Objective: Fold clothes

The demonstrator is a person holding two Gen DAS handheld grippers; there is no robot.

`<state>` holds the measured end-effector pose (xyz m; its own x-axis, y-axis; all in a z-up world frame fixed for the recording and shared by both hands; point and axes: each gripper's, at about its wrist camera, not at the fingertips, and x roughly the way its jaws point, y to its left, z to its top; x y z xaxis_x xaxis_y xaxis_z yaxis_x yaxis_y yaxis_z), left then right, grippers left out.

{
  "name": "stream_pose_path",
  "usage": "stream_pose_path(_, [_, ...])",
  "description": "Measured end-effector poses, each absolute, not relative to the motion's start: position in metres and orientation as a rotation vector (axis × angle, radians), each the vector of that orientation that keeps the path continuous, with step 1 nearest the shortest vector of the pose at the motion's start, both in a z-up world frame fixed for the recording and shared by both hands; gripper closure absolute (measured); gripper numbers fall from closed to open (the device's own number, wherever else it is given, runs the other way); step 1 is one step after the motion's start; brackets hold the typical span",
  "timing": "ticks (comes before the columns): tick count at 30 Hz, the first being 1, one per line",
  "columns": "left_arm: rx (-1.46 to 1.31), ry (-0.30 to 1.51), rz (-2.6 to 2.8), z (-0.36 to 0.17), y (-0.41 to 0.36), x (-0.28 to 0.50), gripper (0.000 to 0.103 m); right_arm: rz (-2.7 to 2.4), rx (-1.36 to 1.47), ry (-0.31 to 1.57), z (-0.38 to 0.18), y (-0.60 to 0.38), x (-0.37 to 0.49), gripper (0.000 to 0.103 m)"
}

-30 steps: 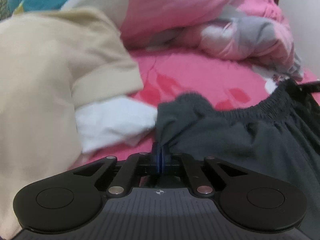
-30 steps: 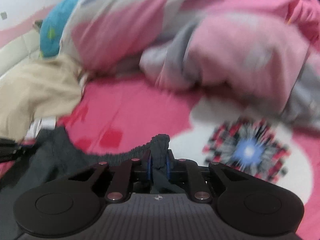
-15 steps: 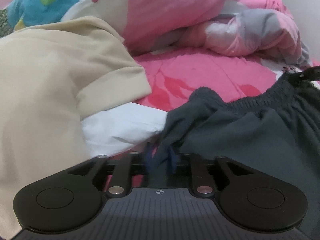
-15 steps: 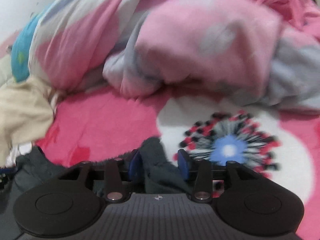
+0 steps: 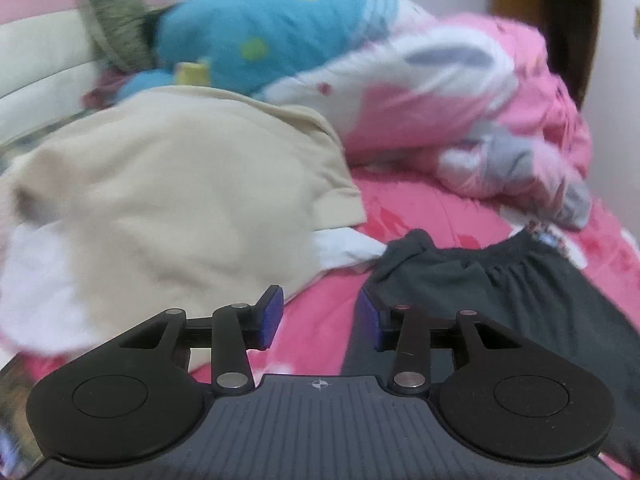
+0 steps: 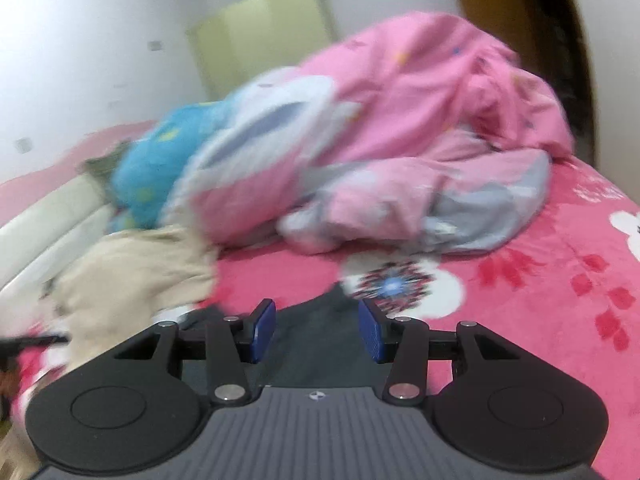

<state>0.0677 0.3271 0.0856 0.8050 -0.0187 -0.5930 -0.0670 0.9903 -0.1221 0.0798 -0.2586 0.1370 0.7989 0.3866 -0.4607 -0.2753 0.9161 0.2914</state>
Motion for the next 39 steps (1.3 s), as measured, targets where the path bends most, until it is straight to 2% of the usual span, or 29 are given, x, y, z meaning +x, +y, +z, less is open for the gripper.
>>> stream_pose_path(5, [-0.226, 0.588, 0.052, 0.111, 0.364, -0.004, 0.059, 0.580, 0.073, 0.549, 0.142, -0.176, 0.018, 0.054])
stream_pose_path(9, [-0.267, 0.616, 0.041, 0.087, 0.371, -0.036, 0.058, 0.768, -0.022, 0.598, 0.114, -0.094, 0.000, 0.056])
stream_pose_path(12, [-0.282, 0.647, 0.015, 0.062, 0.368, -0.052, 0.058, 0.822, -0.065, 0.701, 0.070, -0.034, 0.021, 0.060])
stream_pose_path(14, [-0.286, 0.672, 0.007, 0.040, 0.362, -0.057, 0.058, 0.808, -0.065, 0.770, 0.042, -0.002, 0.043, 0.067])
stream_pose_path(20, [-0.372, 0.708, -0.008, 0.000, 0.370, -0.067, 0.058, 0.709, -0.088, 0.936, -0.033, 0.070, 0.118, 0.069])
stream_pose_path(23, [-0.414, 0.697, 0.006, -0.006, 0.383, -0.074, 0.058, 0.702, -0.051, 0.916, -0.049, 0.096, 0.133, 0.068])
stream_pose_path(28, [-0.517, 0.683, 0.034, -0.013, 0.412, -0.077, 0.058, 0.726, -0.017, 0.792, -0.036, 0.114, 0.125, 0.067])
stream_pose_path(29, [-0.534, 0.680, 0.042, -0.015, 0.417, -0.078, 0.058, 0.766, -0.025, 0.766, -0.031, 0.117, 0.115, 0.066])
stream_pose_path(33, [-0.566, 0.676, 0.060, -0.022, 0.430, -0.078, 0.056, 0.970, -0.102, 0.679, -0.016, 0.141, 0.054, 0.038])
stream_pose_path(39, [-0.569, 0.698, 0.065, -0.028, 0.434, -0.075, 0.053, 1.096, -0.357, 0.557, -0.025, 0.199, -0.017, 0.038])
